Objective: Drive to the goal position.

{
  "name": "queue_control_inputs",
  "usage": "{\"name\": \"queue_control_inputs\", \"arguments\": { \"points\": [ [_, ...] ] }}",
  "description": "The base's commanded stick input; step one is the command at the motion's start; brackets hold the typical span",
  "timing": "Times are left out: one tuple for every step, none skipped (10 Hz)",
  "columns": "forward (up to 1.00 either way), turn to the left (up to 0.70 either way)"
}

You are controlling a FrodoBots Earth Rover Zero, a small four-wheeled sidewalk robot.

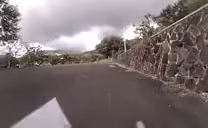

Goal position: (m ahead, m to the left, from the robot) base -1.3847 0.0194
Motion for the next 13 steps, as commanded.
{"name": "queue_control_inputs", "arguments": {
  "points": [
    [1.00,-0.21],
    [1.00,-0.16],
    [1.00,-0.03],
    [1.00,-0.19],
    [0.91,-0.14],
    [0.62,0.00],
    [0.17,0.00],
    [0.00,0.00],
    [0.00,0.00],
    [0.00,0.00],
    [0.00,0.00],
    [0.00,0.00],
    [0.00,0.00]
  ]
}}
